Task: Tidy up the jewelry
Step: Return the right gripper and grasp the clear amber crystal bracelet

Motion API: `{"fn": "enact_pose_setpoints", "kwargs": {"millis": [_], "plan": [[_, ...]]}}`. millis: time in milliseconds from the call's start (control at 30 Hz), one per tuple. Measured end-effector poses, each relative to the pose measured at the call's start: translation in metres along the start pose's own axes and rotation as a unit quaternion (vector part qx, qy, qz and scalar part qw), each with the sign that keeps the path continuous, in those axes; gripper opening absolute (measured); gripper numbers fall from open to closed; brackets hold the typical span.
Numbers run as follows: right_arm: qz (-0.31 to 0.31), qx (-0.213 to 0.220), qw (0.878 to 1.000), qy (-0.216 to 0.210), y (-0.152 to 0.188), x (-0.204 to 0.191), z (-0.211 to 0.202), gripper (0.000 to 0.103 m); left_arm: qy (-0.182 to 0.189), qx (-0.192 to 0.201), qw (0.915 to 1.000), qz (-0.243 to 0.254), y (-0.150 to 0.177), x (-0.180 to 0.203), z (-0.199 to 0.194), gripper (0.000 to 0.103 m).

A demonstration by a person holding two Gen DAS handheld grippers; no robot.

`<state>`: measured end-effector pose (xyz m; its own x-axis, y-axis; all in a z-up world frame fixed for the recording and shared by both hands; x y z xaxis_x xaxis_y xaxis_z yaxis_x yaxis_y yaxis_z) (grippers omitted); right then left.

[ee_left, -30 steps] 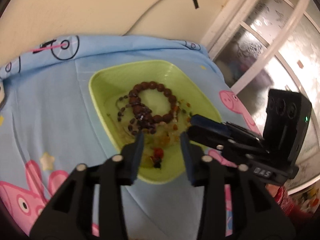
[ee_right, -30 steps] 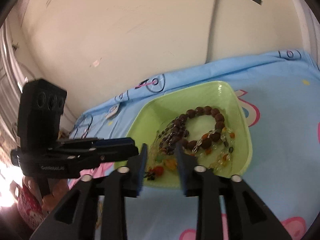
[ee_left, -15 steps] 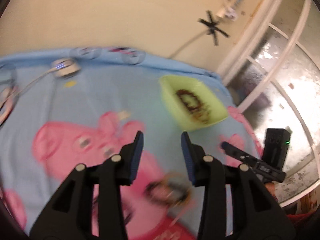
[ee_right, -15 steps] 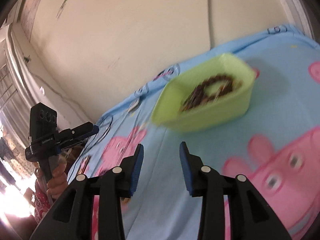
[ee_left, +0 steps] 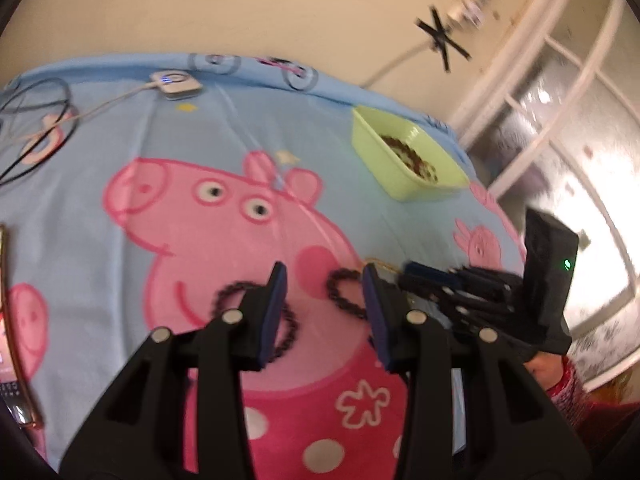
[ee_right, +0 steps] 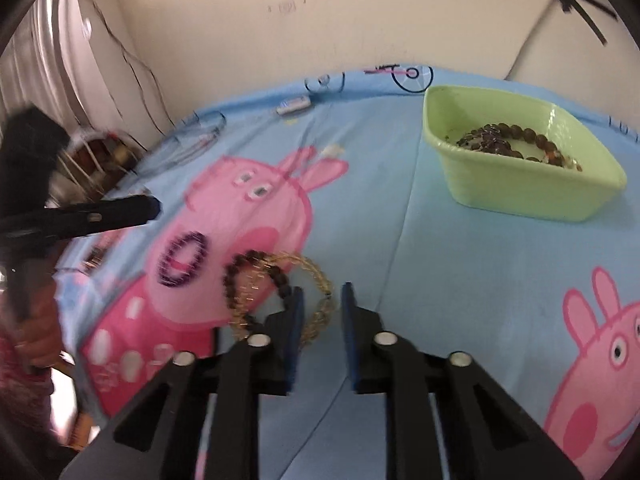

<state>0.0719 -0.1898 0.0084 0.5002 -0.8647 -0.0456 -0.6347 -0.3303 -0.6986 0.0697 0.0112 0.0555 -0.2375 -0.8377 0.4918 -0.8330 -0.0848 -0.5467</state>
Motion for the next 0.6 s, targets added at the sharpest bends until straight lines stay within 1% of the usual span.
{"fn": "enact_pose_setpoints", "kwargs": {"millis": [33,67,100,133,167,267,367,400,467,533,600], "plan": [[0.001,0.002,1.0,0.006,0.001,0.001,-0.002,0.0,-0.003,-0.003,0.9999,0.011,0.002,0.006,0.004,0.037],[0.003,0.006,1.0,0.022,0.003,0.003,-0.005,0.0,-0.004,-0.006,0.9997,0.024,0.005,0.013,0.007,0.037],[0.004,0.011,0.999,0.052,0.006,0.008,-0.011,0.0,-0.004,-0.009,0.9995,0.031,0.006,0.017,0.01,0.037],[0.016,0.012,0.997,0.073,0.012,0.016,-0.017,0.0,-0.004,-0.012,0.9993,0.036,0.006,0.02,0.013,0.037],[0.037,0.014,0.996,0.08,0.019,0.028,-0.025,0.0,-0.004,-0.014,0.9991,0.039,0.006,0.023,0.015,0.037],[0.075,0.02,0.993,0.084,0.037,0.051,-0.041,0.0,0.002,-0.028,0.9978,0.06,0.006,0.04,0.028,0.037],[0.113,0.037,0.991,0.063,0.057,0.065,-0.06,0.0,0.009,-0.042,0.9949,0.091,0.007,0.063,0.045,0.038],[0.117,0.038,0.99,0.061,0.059,0.066,-0.062,0.0,0.014,-0.05,0.9924,0.111,0.008,0.076,0.055,0.045],[0.117,0.042,0.99,0.063,0.065,0.067,-0.068,0.0,0.006,-0.061,0.9893,0.132,0.011,0.092,0.072,0.051],[0.105,0.041,0.991,0.068,0.064,0.063,-0.069,0.0,0.006,-0.078,0.9871,0.14,0.014,0.103,0.087,0.051],[0.085,0.039,0.993,0.075,0.063,0.06,-0.07,0.0,0.004,-0.084,0.9845,0.154,0.017,0.113,0.098,0.051]]}}
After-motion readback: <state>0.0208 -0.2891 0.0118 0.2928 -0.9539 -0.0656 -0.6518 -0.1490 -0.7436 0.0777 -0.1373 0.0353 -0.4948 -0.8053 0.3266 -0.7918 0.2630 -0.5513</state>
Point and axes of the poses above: each gripper's, at about its wrist camera, not at the fingertips, and z roughly the way its jaws point, x to its right, y to its underside, the point moved 1 cm from there along z, roughly the way its jaws point, and after that the axes turned 11 degrees about -z, right-handed, at the moved point
